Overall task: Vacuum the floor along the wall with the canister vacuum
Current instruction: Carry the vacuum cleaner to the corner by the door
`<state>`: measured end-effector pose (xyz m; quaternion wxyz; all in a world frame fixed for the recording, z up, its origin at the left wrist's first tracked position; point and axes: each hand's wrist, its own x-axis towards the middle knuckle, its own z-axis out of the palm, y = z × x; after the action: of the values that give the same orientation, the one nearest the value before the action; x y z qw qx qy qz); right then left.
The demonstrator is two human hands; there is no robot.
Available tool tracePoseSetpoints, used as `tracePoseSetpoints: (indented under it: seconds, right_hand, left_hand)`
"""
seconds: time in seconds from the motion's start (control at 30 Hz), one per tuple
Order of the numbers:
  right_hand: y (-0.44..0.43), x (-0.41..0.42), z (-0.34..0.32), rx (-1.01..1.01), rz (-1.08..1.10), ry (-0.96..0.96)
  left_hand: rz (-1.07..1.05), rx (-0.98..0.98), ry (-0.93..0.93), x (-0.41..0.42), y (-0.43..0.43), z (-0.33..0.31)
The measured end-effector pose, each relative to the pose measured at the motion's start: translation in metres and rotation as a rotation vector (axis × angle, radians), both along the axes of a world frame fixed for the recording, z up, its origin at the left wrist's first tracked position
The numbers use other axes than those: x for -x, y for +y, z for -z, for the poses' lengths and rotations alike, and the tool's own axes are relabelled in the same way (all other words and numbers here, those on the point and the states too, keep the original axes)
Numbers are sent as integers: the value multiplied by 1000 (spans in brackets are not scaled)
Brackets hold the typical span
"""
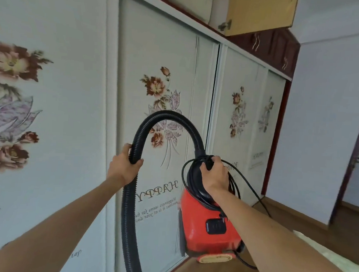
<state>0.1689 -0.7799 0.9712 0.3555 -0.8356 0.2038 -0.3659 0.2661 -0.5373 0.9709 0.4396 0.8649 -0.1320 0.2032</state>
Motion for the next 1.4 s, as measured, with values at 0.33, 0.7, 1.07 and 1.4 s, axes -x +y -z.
tracePoseSetpoints:
  seconds: [0.33, 0.7, 1.07, 1.4]
  right_hand:
    - [15, -61, -10, -57, 195, -62]
    - [-5, -119, -10, -47, 324, -21]
    - [-102, -226, 4, -93, 374, -41]
    - [-194, -284, -2, -118, 468, -38]
  left_hand:
    - [246, -40, -45, -111, 8, -23]
    - [390, 11, -66, -193, -41, -4]
    - [504, 72, -58, -307, -156, 7]
    - [630, 92, -38, -374, -267, 0]
